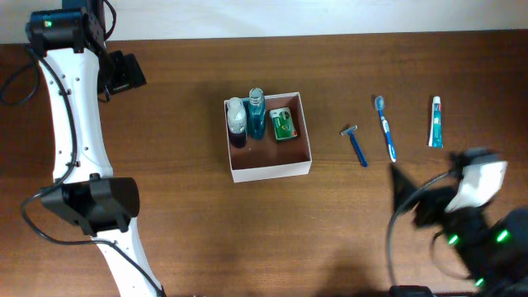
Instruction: Pack container
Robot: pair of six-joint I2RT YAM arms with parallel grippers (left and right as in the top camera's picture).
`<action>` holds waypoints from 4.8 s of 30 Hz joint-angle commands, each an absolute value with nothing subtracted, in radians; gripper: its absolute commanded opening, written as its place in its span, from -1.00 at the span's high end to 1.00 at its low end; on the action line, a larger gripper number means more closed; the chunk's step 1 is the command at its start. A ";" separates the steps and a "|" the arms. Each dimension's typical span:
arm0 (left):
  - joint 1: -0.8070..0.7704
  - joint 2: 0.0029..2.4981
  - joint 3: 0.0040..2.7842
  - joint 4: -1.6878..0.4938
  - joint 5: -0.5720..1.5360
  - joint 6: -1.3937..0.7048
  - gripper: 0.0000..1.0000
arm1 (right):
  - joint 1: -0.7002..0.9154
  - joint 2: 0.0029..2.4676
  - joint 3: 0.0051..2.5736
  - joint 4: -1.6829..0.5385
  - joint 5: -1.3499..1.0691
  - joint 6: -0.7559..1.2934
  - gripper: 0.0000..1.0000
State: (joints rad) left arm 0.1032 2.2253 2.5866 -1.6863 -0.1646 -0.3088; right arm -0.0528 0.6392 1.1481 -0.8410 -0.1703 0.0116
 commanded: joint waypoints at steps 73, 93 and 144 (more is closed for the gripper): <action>0.105 2.217 2.583 -1.687 -0.162 -0.298 -0.99 | -0.398 2.467 2.155 -1.115 -0.049 -0.153 -0.97; 0.105 2.217 2.583 -1.687 -0.162 -0.298 -0.99 | -0.387 2.520 2.147 -1.103 -0.046 -0.153 -0.97; 0.105 2.217 2.583 -1.687 -0.162 -0.297 -0.99 | -0.031 2.167 2.530 -1.699 -0.316 -0.040 0.69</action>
